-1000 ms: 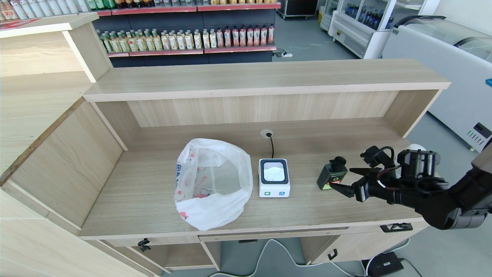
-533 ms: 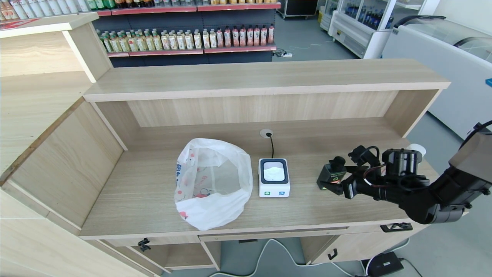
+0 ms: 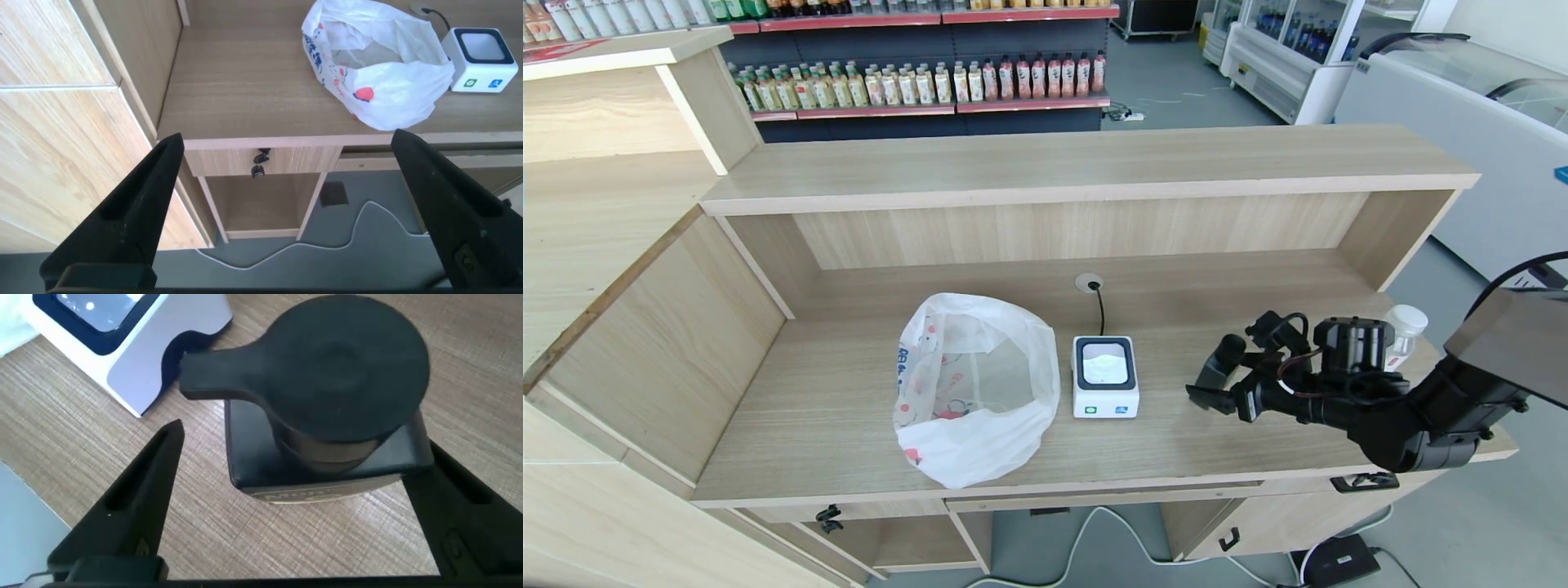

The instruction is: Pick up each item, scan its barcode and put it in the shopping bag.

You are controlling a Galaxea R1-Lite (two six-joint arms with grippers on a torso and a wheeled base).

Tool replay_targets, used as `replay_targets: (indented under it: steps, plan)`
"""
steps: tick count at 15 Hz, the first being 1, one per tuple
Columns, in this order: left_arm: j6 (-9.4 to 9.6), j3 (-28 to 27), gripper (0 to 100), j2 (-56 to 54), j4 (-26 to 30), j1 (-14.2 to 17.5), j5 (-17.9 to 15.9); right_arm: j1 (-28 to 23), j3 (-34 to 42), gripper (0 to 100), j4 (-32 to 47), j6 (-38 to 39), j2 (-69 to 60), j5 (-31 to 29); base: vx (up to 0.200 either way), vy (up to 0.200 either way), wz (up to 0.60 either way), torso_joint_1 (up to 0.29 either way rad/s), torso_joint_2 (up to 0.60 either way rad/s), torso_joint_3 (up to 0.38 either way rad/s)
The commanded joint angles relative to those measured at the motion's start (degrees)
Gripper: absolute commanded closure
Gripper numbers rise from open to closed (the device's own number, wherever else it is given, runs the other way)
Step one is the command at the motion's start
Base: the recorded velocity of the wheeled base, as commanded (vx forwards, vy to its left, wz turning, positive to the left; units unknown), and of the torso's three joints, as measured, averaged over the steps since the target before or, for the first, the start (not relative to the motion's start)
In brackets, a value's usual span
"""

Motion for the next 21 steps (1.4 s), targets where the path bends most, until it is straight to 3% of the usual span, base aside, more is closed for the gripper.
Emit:
replay_targets:
  steps: [1,7,11,13,15,18,19,20,21]
  plan:
    - [-0.06,0.0,0,0.0,0.0,0.0,0.0,0.0,-0.1,100,-0.1,-0.3,0.1,0.1,0.000,0.000,0.00,0.000,0.00,0.000]
    - [0.03,0.0,0,0.0,0.0,0.0,0.0,-0.4,2.9,100,-0.6,-2.8,-3.2,0.8,0.000,0.000,0.00,0.000,0.00,0.000]
    - [0.03,0.0,0,0.0,0.0,0.0,-0.1,0.8,0.8,100,-2.5,5.9,-19.5,13.1,0.000,0.000,0.00,0.000,0.00,0.000]
    - [0.03,0.0,0,0.0,0.0,0.0,-0.1,3.3,-2.5,100,-4.4,12.6,-28.8,16.7,0.000,0.000,0.00,0.000,0.00,0.000]
    - [0.03,0.0,0,0.0,0.0,0.0,0.0,6.2,-5.4,100,-8.9,14.6,-34.0,20.0,0.000,0.000,0.00,0.000,0.00,0.000]
    - [0.03,0.0,0,0.0,0.0,0.0,-0.1,11.9,-5.8,100,-12.9,11.1,-37.9,24.1,0.000,0.000,0.00,0.000,0.00,0.000]
    - [0.03,0.0,0,0.0,0.0,0.0,-0.1,14.3,-5.2,100,-13.4,8.0,-38.1,24.2,0.000,0.000,0.00,0.000,0.00,0.000]
    - [0.03,0.0,0,0.0,0.0,0.0,0.0,17.7,-3.1,100,-13.4,0.1,-37.6,25.6,0.000,0.000,0.00,0.000,0.00,0.000]
    - [0.03,0.0,0,0.0,0.0,0.0,0.0,18.2,-2.4,100,-13.4,-2.8,-36.9,27.8,0.000,0.000,0.00,0.000,0.00,0.000]
